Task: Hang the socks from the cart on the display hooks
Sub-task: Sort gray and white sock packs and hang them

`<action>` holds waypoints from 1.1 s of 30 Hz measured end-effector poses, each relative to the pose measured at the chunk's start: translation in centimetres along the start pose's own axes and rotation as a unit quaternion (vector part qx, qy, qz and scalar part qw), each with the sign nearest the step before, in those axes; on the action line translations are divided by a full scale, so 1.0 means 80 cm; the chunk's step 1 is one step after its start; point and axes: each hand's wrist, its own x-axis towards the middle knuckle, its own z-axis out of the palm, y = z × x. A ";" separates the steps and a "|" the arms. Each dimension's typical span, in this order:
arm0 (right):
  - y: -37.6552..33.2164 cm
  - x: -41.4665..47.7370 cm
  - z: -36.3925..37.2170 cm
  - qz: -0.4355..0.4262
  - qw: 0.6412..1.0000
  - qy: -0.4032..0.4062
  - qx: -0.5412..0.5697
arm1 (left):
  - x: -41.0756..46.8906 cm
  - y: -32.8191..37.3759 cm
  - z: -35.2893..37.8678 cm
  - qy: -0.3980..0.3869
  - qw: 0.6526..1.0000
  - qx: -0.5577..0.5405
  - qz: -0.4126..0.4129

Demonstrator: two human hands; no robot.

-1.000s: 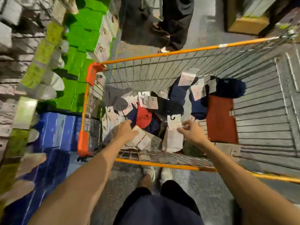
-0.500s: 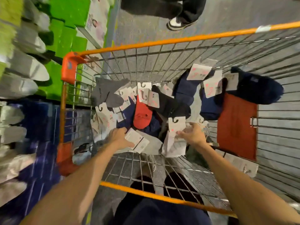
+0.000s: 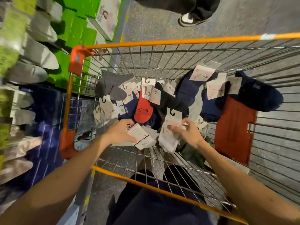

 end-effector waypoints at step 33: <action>-0.151 -0.158 0.029 -0.252 0.951 -0.126 0.125 | -0.202 0.147 -0.074 0.246 0.869 -0.430 -0.017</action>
